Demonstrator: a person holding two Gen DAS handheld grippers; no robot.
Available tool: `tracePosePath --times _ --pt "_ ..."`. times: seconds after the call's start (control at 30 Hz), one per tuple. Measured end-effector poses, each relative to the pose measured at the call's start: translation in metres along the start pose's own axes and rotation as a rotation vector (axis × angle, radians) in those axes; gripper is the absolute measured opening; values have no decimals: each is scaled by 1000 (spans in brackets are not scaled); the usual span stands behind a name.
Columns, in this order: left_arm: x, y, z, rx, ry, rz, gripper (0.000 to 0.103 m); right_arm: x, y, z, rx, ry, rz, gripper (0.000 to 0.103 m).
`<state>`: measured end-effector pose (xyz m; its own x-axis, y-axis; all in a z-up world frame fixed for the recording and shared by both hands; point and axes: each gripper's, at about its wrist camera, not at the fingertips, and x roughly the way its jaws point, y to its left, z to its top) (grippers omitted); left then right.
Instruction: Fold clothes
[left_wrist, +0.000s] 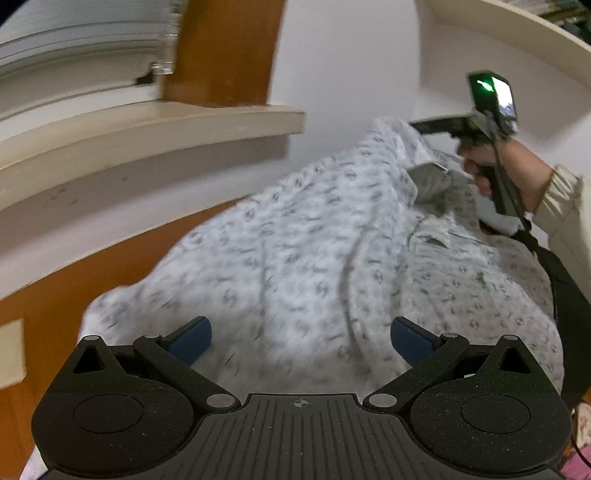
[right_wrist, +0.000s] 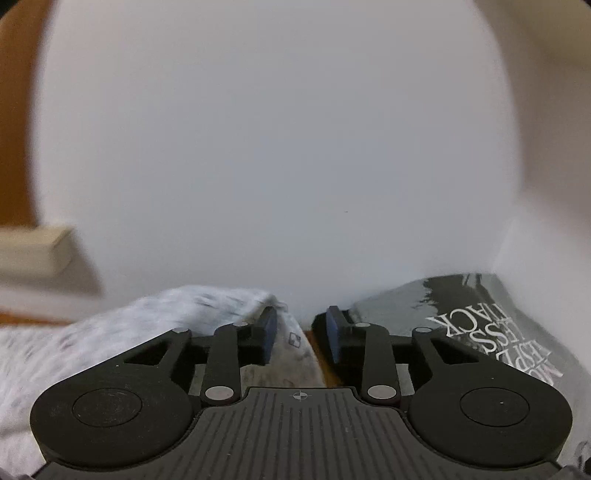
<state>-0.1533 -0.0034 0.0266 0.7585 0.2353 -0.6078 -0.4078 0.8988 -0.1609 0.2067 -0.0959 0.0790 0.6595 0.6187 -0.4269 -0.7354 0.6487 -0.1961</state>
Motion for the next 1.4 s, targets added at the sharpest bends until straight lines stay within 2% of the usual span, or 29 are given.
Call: tracePosePath --times 0.03,0.07,0.1,0.17,0.37,0.5,0.67,0.7,0.77,0.8,0.83,0.87,0.9,0.93,1.03,1.1,1.13,1.17,1.2,1.27,1.37,1.4 --pt "-7 1 -2 0 -10 4 103 -4 1 -7 -2 6 18 49" --pt "-14 3 -4 0 -18 10 103 -8 3 -14 -3 13 36 56" --pt "-22 5 -5 -4 -26 20 103 -13 4 -20 -4 20 54 58" --pt "-36 10 -8 -15 -35 42 103 -21 7 -34 -6 34 91 69" --pt "-85 34 -17 -14 -38 160 103 -46 14 -76 -11 75 201 72" --pt "-113 47 -36 -5 4 237 101 -62 20 -103 -14 103 274 73" --pt "-135 63 -65 -12 78 267 92 -54 20 -102 3 135 278 78" --pt "-137 66 -69 -16 91 266 89 -54 21 -101 -3 138 275 78" --pt "-137 69 -72 -5 114 273 61 -56 23 -103 -12 135 251 80" --pt "-138 71 -74 5 124 278 57 -57 24 -103 -17 133 245 80" --pt "-137 72 -75 11 130 270 45 -58 24 -103 -22 131 239 81" --pt "-136 73 -73 17 129 259 26 -58 24 -104 -24 131 237 81" --pt "-136 75 -72 23 128 249 13 -58 25 -104 -25 131 236 82" --pt "-137 75 -68 33 119 279 2 -58 25 -104 -26 131 235 82" --pt "-148 85 -43 61 6 462 2 -58 25 -104 -30 130 230 82" --pt "-162 98 -19 -17 -102 551 2 -58 26 -104 -33 129 227 82" --pt "-165 99 -12 -35 -122 580 6 -58 26 -104 -32 130 227 82" --pt "-167 99 -5 -49 -134 606 14 -58 26 -104 -31 131 228 83" --pt "-167 96 -3 -51 -125 605 19 -58 25 -104 -32 130 227 83" --pt "-165 84 -8 -32 -115 553 35 -58 25 -104 -33 129 226 83" --pt "-155 67 -19 -37 -76 470 40 -58 24 -103 -34 129 228 83" --pt "-151 61 -23 -39 -63 442 46 -58 23 -103 -32 130 229 83"
